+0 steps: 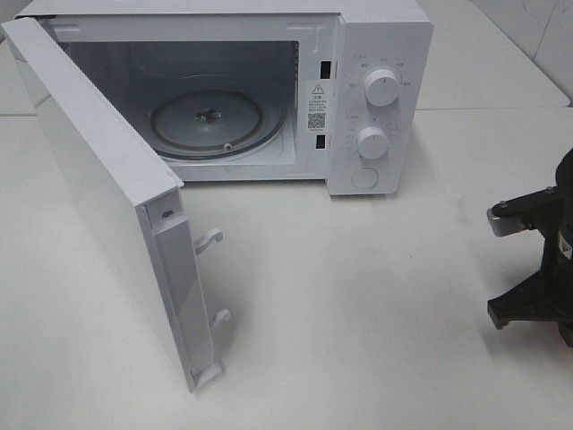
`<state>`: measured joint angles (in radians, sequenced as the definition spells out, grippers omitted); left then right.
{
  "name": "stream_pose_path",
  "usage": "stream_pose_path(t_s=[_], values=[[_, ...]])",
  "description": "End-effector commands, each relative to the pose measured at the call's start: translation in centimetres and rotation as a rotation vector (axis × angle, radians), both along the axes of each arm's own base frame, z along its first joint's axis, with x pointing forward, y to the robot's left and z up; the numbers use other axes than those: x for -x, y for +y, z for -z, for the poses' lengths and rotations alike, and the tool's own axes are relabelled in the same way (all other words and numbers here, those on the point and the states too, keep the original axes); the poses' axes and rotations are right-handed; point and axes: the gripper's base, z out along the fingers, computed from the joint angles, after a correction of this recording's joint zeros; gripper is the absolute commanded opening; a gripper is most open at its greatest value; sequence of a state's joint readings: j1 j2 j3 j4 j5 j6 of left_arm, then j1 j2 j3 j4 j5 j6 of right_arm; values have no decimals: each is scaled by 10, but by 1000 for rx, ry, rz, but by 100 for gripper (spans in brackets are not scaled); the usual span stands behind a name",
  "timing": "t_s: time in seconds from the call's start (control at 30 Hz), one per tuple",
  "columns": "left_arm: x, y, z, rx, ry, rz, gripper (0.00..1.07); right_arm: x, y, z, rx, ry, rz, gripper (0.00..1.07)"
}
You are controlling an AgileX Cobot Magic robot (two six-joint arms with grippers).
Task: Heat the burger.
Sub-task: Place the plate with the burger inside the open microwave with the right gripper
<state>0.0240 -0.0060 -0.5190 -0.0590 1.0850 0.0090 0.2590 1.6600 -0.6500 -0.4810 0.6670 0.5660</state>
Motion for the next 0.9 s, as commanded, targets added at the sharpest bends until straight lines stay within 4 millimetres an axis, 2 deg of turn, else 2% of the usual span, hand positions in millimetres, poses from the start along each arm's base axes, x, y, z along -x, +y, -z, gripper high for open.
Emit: stream_pose_path(t_s=[0.03, 0.1, 0.17, 0.53, 0.63, 0.9], values=[[2, 0, 0, -3, -26, 2, 100, 5, 6, -4, 77, 9, -33, 0], [2, 0, 0, -3, -26, 2, 100, 6, 9, -5, 80, 5, -45, 0], [2, 0, 0, -3, -26, 2, 100, 10, 19, -15, 80, -30, -80, 0], [2, 0, 0, -3, -26, 2, 100, 25, 33, -41, 122, -69, -185, 0], [2, 0, 0, -3, -26, 2, 100, 26, 34, -43, 121, -73, -196, 0], [2, 0, 0, -3, -26, 2, 100, 46, 48, -66, 134, -107, -314, 0]])
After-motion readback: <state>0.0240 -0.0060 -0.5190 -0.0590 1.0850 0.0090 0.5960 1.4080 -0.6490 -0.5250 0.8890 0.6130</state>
